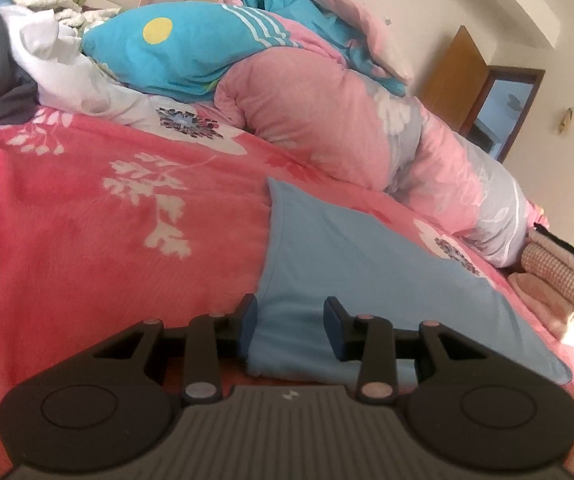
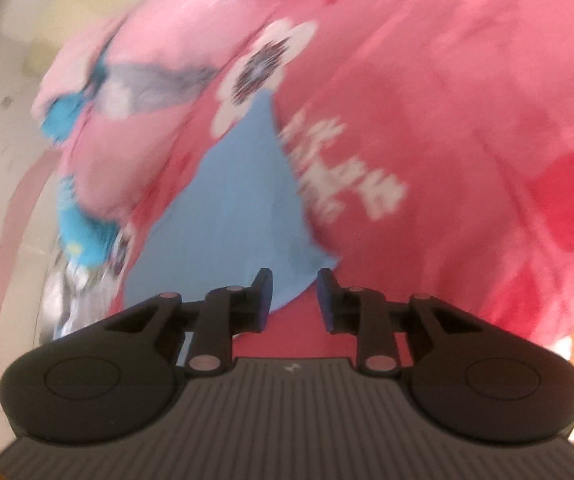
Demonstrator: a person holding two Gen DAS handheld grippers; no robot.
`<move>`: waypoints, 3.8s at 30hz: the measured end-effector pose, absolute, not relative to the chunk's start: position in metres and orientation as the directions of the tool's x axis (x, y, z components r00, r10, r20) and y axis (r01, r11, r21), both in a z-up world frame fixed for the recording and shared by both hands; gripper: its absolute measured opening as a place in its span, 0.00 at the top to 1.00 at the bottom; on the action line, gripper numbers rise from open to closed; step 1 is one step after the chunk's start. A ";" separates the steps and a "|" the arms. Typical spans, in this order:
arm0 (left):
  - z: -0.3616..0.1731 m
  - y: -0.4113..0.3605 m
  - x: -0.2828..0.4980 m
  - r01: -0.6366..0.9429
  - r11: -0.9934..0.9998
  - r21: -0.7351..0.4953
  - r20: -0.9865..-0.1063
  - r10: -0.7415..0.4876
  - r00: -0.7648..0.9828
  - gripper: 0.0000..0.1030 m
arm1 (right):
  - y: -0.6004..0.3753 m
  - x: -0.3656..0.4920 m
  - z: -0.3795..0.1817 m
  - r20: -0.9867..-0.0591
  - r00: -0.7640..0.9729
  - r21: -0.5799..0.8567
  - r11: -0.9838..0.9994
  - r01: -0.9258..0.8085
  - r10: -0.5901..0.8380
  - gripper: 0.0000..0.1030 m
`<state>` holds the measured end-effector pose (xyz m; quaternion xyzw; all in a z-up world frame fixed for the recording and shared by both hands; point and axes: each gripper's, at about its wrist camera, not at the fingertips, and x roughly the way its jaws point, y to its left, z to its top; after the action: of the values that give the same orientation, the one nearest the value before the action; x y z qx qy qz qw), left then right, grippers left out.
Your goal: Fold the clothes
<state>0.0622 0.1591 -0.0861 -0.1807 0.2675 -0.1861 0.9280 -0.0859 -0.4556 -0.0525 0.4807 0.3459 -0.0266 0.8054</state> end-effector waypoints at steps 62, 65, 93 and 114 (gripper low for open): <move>-0.088 0.169 0.060 0.255 0.846 -0.469 -0.413 -0.465 0.783 0.63 | -0.450 -0.078 -0.093 -0.536 0.823 0.842 0.185 0.506 0.187 0.81; -0.088 0.169 0.061 0.255 0.846 -0.469 -0.413 -0.465 0.783 0.63 | -0.449 -0.079 -0.092 -0.532 0.831 0.840 0.227 0.493 0.162 0.92; -0.088 0.172 0.059 0.232 0.857 -0.460 -0.418 -0.439 0.795 0.63 | -0.371 -0.079 -0.044 -0.437 0.883 0.700 0.682 0.215 0.171 0.87; -0.060 0.153 0.050 0.194 0.943 -0.269 -0.473 -0.305 0.827 0.43 | -0.275 -0.036 -0.049 -0.436 0.832 0.523 0.849 -0.078 0.344 0.90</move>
<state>0.0505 0.1529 -0.0596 -0.1054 0.2634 -0.1314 0.9499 -0.0358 -0.2747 -0.0486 0.2499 0.2668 0.1142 0.9238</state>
